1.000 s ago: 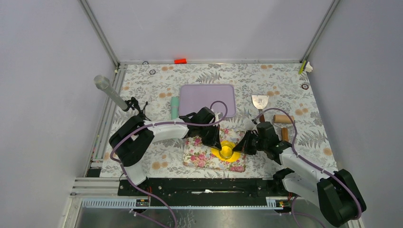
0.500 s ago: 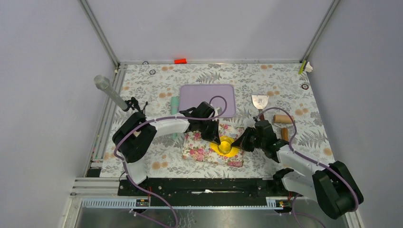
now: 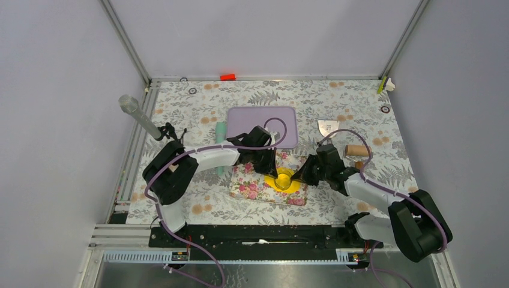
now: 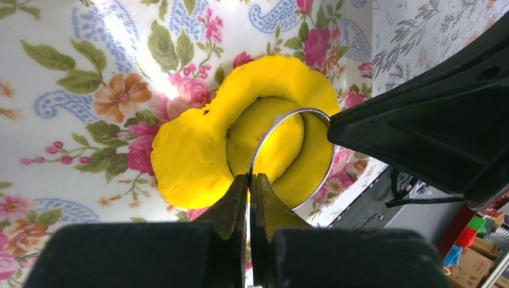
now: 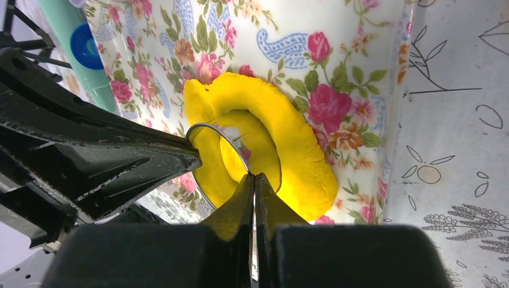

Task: Roll out the dumpling wrappers from the dough
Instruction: Pick up the dumpling mold from the dumpling wrapper.

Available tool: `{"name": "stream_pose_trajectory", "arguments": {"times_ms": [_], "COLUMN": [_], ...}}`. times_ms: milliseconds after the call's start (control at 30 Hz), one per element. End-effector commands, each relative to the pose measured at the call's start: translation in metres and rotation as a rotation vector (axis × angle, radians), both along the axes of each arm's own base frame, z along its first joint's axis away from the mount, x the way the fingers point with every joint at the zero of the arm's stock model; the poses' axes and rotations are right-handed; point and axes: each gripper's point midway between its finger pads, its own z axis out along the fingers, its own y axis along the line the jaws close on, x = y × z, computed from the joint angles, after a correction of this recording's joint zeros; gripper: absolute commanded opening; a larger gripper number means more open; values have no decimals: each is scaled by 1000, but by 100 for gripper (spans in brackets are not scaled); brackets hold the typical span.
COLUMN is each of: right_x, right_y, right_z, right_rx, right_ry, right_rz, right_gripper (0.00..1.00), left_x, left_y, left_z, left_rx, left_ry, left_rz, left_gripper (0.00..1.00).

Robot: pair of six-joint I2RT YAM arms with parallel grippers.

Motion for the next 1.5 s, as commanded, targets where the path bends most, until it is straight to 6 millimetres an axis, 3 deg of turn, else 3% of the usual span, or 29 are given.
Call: {"name": "stream_pose_trajectory", "arguments": {"times_ms": [0, 133, 267, 633, 700, 833, 1133, 1333, 1467], "right_x": [-51, -70, -67, -15, -13, -21, -58, -56, -46], "right_y": [-52, -49, -41, -32, -30, -26, -23, -32, -32], "right_z": [-65, -63, -60, -59, -60, -66, -67, -56, -56], "right_rx": [-240, -197, -194, -315, -317, -285, -231, -260, -296], "right_ry": [153, 162, 158, 135, 135, 154, 182, 139, 121], "right_rz": [-90, -71, -57, -82, -78, -58, -67, -79, -83], "right_gripper": [0, 0, 0, 0, 0, 0, 0, 0, 0], "left_x": [-32, -17, -22, -87, -91, -85, -45, -52, -70], "left_y": [76, 72, 70, 92, 92, 83, 63, 60, 57], "left_z": [-101, -106, -113, -104, -102, -104, -110, -107, -102], "left_rx": [402, 402, 406, 519, 522, 479, 429, 406, 399], "left_ry": [126, 137, 161, 180, 176, 180, 153, 173, 179], "left_rz": [-26, 3, 6, -89, -96, -105, -70, -97, -134], "left_gripper": [0, 0, 0, 0, 0, 0, 0, 0, 0]}}
